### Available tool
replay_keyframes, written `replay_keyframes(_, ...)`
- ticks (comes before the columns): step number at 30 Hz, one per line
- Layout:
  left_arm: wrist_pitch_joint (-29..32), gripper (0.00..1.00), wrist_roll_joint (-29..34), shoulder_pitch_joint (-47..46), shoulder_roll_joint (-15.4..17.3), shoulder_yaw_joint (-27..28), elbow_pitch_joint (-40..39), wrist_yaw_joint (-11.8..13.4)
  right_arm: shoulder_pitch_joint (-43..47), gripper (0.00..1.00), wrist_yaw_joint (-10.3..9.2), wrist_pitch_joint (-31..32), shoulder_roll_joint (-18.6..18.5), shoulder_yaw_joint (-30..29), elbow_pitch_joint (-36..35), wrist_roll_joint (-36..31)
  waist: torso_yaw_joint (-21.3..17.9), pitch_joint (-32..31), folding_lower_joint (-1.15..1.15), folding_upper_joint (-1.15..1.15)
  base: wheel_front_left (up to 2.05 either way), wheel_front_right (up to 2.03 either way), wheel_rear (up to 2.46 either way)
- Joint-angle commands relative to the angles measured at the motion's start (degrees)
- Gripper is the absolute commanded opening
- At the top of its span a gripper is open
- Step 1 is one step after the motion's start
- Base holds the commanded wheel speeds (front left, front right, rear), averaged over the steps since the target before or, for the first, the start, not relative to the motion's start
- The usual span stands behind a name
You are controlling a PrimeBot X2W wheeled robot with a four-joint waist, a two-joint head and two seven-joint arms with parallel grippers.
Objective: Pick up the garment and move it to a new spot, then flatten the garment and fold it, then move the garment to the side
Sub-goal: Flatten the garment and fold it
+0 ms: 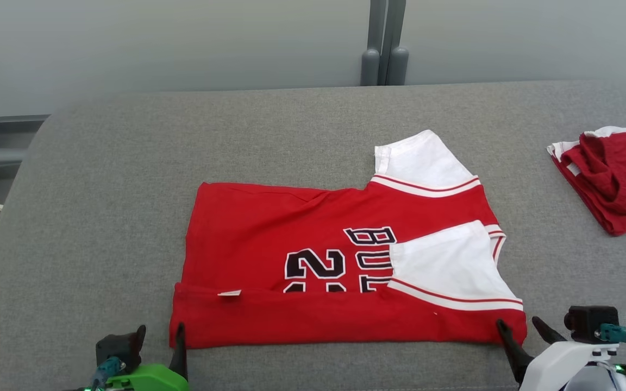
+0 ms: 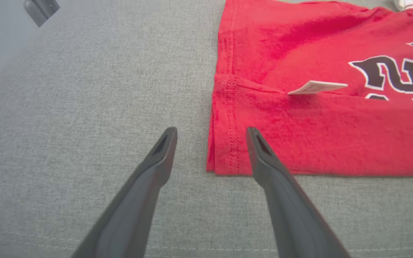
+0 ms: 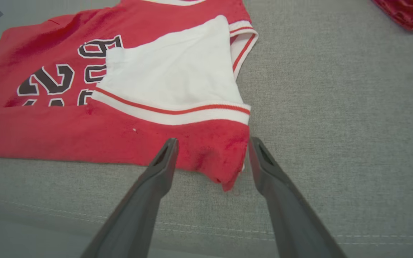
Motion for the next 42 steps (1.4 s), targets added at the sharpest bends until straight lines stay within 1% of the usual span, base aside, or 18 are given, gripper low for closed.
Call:
replay_keyframes(1, -2.01, 1.00, -0.25, 0.72, -0.27, 1.04, -0.16, 0.52, 0.50, 1.00, -0.05, -1.54, 0.50, -0.57, 0.02, -0.77, 0.54, -0.60, 0.00, 0.00, 0.00, 0.00, 0.00)
replay_keyframes(3, -3.98, 1.00, 0.14, 1.23, -0.80, 2.39, -0.71, 0.84, 0.36, 1.00, -0.05, -3.80, 1.17, -1.52, 0.11, -1.76, 0.98, -1.08, 0.00, 0.00, 0.00, 0.00, 0.00)
replay_keyframes(6, -5.16, 1.00, 1.41, 1.55, -1.38, 4.47, -2.94, 0.08, -0.44, 1.00, -0.05, -6.99, 2.68, -2.59, 0.43, -2.82, 1.69, -1.79, 0.00, 0.00, 0.00, 0.00, 0.00)
replay_keyframes(8, -5.39, 1.00, 1.85, 1.71, -1.58, 5.42, -4.05, 0.03, -0.75, 1.00, -0.05, -7.87, 3.08, -2.59, 0.62, -3.07, 1.91, -2.00, 0.00, 0.00, 0.00, 0.00, 0.00)
replay_keyframes(11, -5.38, 1.00, 4.74, 2.65, -2.91, 10.83, -9.61, 0.03, -1.92, 1.00, -0.05, -11.07, 4.00, -1.85, 1.22, -3.64, 2.37, -2.48, 0.00, 0.00, 0.00, 0.00, 0.00)
replay_keyframes(13, -5.29, 1.00, 6.69, 4.39, -4.49, 14.59, -13.36, -0.66, -2.74, 1.00, -0.06, -13.20, 4.24, -1.71, 2.19, -4.24, 2.55, -2.89, 0.00, 0.00, 0.00, 0.00, 0.00)
replay_keyframes(16, -5.30, 1.00, 9.46, 6.42, -7.21, 20.00, -18.33, -2.85, -4.68, 1.00, -0.05, -16.34, 4.58, -1.48, 3.73, -4.92, 2.77, -3.51, 0.00, 0.00, 0.00, 0.00, 0.00)
replay_keyframes(18, -5.31, 1.00, 10.92, 7.98, -9.31, 22.91, -20.25, -4.58, -5.69, 1.00, -0.05, -17.78, 4.66, -1.37, 5.00, -4.74, 2.91, -3.91, 0.00, 0.00, 0.00, 0.00, 0.00)
replay_keyframes(20, -5.29, 1.00, 11.96, 9.19, -10.72, 24.41, -20.32, -6.71, -6.53, 1.00, -0.05, -18.74, 4.70, -0.39, 6.29, -4.02, 3.05, -4.45, 0.00, 0.00, 0.00, 0.00, 0.00)
replay_keyframes(22, -5.30, 1.00, 13.38, 9.90, -11.12, 24.82, -19.56, -8.84, -7.48, 1.00, -0.05, -19.67, 4.65, 0.12, 7.23, -3.50, 3.09, -4.90, 0.00, 0.00, 0.00, 0.00, 0.00)
replay_keyframes(23, -5.30, 1.00, 13.76, 10.20, -11.54, 25.19, -19.19, -9.59, -7.75, 1.00, -0.05, -20.17, 4.66, 0.39, 7.65, -3.70, 3.09, -5.11, 0.00, 0.00, 0.00, 0.00, 0.00)
replay_keyframes(26, -5.30, 1.00, 15.65, 11.02, -11.46, 24.82, -17.39, -11.23, -8.33, 1.00, -0.05, -21.76, 4.66, 0.37, 8.73, -4.17, 3.08, -5.69, 0.00, 0.00, 0.00, 0.00, 0.00)
replay_keyframes(28, -5.29, 1.00, 17.23, 11.43, -11.03, 24.31, -16.01, -11.48, -8.46, 1.00, -0.05, -22.59, 4.69, 0.32, 9.32, -4.47, 3.06, -6.01, 0.00, 0.00, 0.00, 0.00, 0.00)
replay_keyframes(30, -5.30, 1.00, 19.03, 11.67, -10.38, 23.56, -14.60, -10.96, -8.60, 1.00, -0.05, -23.29, 4.68, 0.39, 9.71, -5.52, 3.00, -6.27, 0.00, 0.00, 0.00, 0.00, 0.00)
replay_keyframes(33, -5.30, 1.00, 20.05, 12.11, -10.31, 22.85, -13.02, -10.23, -8.38, 1.00, -0.05, -23.93, 4.70, 0.89, 9.74, -6.33, 2.96, -6.61, 0.00, 0.00, 0.00, 0.00, 0.00)
replay_keyframes(42, -4.25, 1.00, 20.09, 13.09, -9.93, 22.77, -10.22, -8.67, -7.42, 1.00, -0.05, -22.67, 4.67, 3.06, 8.62, -7.98, 1.42, -7.03, 0.00, 0.00, 0.00, 0.00, 0.00)
